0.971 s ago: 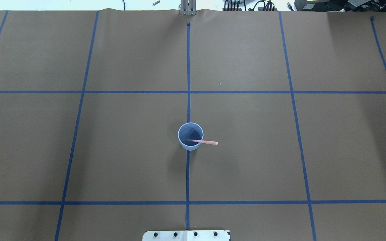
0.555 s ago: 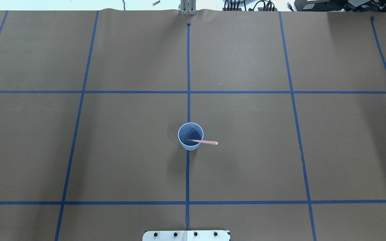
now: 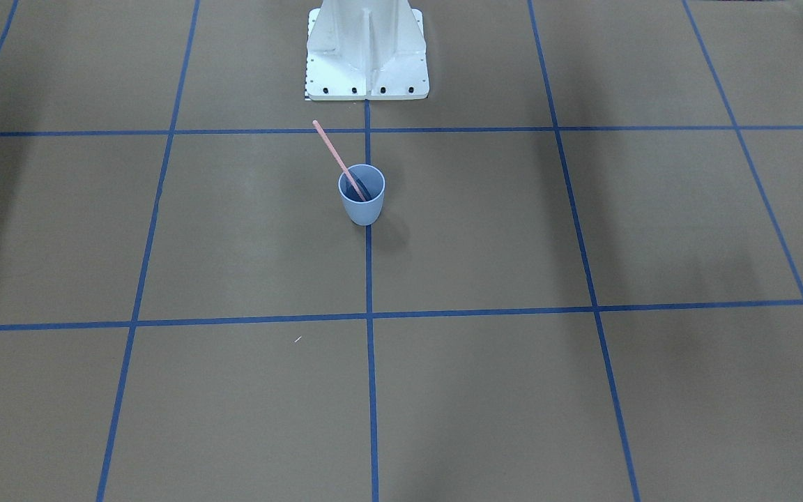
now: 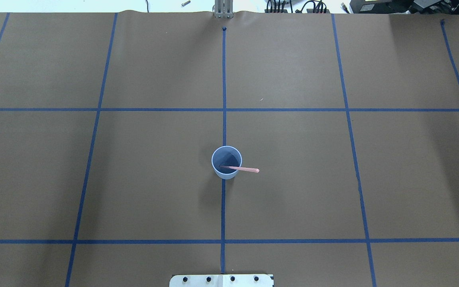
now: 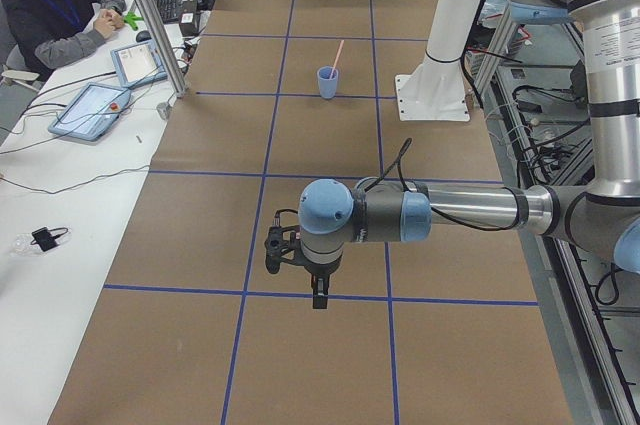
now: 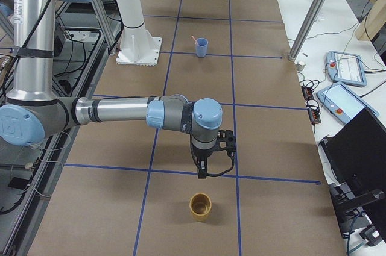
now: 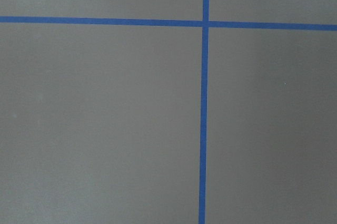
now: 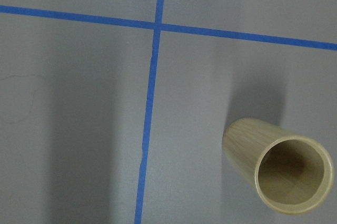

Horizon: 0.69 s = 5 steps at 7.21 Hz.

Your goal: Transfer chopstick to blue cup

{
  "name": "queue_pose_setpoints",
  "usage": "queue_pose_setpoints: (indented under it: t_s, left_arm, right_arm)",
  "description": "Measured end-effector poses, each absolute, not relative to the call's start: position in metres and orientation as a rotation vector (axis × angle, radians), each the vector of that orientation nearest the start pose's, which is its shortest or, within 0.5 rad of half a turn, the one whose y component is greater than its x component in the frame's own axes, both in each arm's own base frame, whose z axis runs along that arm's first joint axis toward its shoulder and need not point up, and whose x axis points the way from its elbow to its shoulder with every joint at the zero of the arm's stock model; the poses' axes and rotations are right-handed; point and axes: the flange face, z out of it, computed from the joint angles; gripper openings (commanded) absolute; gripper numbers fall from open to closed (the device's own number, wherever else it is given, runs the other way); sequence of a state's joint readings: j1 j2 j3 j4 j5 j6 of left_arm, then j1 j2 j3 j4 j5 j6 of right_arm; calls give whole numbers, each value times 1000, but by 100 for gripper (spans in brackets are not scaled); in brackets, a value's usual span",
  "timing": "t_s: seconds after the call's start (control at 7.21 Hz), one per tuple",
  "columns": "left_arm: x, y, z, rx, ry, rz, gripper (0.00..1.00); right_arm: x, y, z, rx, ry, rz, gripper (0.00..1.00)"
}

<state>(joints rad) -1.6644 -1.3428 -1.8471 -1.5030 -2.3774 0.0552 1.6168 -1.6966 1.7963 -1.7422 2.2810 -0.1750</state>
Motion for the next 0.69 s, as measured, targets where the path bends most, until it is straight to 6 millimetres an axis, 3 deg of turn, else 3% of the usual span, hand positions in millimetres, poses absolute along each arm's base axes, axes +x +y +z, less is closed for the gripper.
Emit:
queue_pose_setpoints:
  t_s: [0.69]
  left_arm:
    - [-98, -385, 632, 32, 805, -48, 98]
  right_arm:
    - [88, -428, 623, 20, -714, -103, 100]
